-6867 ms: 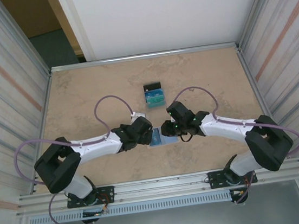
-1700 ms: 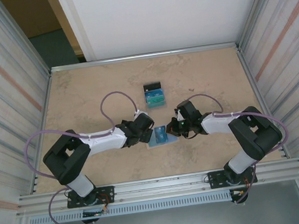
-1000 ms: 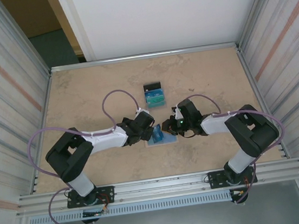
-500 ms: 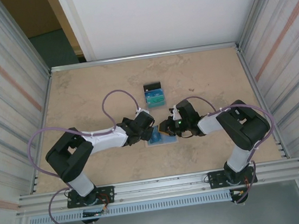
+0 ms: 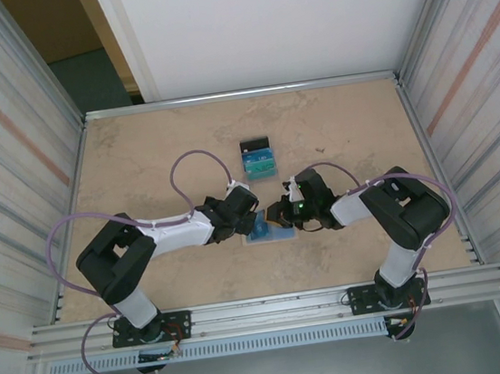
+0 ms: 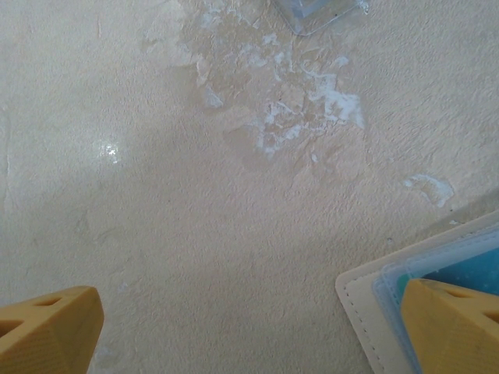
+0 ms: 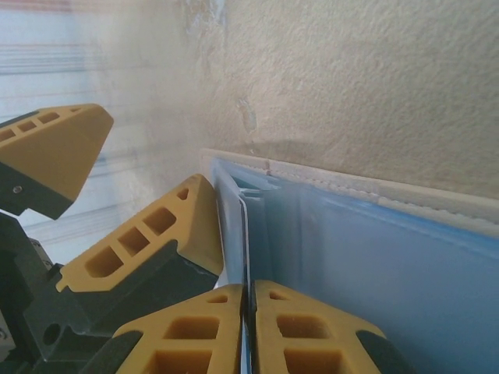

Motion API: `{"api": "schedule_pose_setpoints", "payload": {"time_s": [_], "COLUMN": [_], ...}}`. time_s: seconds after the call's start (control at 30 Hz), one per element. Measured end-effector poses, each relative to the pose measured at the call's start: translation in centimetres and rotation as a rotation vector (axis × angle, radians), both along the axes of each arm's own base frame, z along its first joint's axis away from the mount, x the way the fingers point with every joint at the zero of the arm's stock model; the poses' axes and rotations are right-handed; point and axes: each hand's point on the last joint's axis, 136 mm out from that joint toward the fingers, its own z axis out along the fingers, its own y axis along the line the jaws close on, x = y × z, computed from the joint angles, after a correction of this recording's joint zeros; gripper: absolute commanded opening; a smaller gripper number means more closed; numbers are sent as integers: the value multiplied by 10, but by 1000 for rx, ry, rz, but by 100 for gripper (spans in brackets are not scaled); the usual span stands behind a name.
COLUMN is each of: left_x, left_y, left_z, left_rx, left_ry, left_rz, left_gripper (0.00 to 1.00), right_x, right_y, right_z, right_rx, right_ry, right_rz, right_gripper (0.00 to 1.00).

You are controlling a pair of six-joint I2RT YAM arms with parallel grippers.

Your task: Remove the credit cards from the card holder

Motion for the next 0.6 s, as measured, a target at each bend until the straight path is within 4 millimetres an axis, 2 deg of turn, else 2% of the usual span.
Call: {"api": "schedule_pose_setpoints", "payload": {"time_s": [0.17, 0.4, 0.6], "left_x": [0, 0, 0], "left_y": [1, 1, 1], "left_z": [0, 0, 0], "left_rx": [3, 3, 3], "left_ry": [-3, -3, -3], "left_rz": [2, 2, 2], "left_gripper": [99, 99, 99], "right_x": [-1, 0, 1], "right_y": [-6, -8, -8], "right_z": [-2, 6, 7], "right_rx": [-3, 7, 8], "right_ry": [5, -12, -13], "right_rz": [-13, -17, -20], "right_gripper": [10, 13, 11]}}
